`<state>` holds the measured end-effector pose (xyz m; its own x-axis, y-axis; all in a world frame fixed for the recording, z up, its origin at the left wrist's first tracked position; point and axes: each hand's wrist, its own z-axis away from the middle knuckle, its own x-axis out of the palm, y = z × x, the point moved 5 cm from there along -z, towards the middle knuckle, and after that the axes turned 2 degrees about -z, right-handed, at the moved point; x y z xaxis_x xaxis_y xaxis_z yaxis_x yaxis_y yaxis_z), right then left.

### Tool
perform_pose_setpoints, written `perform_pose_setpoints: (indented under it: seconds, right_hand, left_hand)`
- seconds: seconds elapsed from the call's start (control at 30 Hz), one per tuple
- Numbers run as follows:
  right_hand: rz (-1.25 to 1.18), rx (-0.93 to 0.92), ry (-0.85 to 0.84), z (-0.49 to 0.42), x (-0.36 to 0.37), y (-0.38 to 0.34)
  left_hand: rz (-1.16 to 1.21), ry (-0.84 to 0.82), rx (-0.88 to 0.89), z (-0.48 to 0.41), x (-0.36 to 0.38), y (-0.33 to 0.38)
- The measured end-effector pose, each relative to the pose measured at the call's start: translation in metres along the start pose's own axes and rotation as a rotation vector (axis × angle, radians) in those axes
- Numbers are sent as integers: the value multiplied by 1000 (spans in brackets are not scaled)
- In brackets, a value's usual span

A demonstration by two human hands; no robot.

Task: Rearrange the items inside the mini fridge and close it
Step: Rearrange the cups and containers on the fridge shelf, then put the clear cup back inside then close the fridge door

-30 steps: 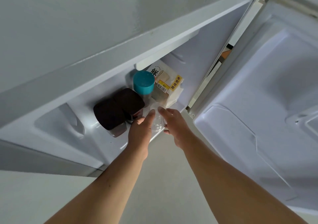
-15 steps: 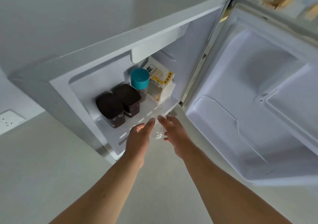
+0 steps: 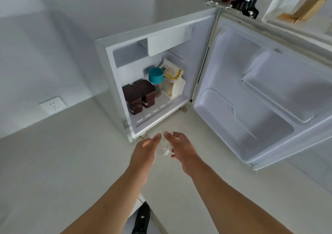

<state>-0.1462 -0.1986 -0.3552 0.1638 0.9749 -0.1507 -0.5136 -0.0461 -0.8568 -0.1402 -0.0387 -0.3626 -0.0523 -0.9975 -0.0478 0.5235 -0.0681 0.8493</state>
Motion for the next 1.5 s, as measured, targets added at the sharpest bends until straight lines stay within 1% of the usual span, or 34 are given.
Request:
perform_pose_setpoints:
  seconds: [0.17,0.33,0.4,0.53,0.73,1.03,1.2,1.37,1.5]
  right_hand:
    - [-19,14,-56,25,34,9]
    - [-23,31,-104,26,90,9]
    - [-25,43,-112,20,115,7]
    - [-55,86,-139,1,164,8]
    - [-71,116,-84,-31,214,7]
    - [-112,139,71,-62,241,20]
    - [-114,162,158,-68,244,32]
    - [-155,222,163,-70,245,44]
    - [-126,209,145,-73,245,48]
  left_hand:
    - [11,24,-13,25,-39,-16]
    - [13,77,-5,22,-92,-18]
    - [27,105,-28,13,-115,-20]
    - [27,98,-47,-12,-156,-22]
    - [33,100,-60,-59,-198,-26]
    - [15,116,-118,-115,-215,-35]
    - [14,85,-148,-130,-210,-42]
    - [-13,65,-174,-136,-209,-51]
    - [-36,51,-181,-135,-207,-51]
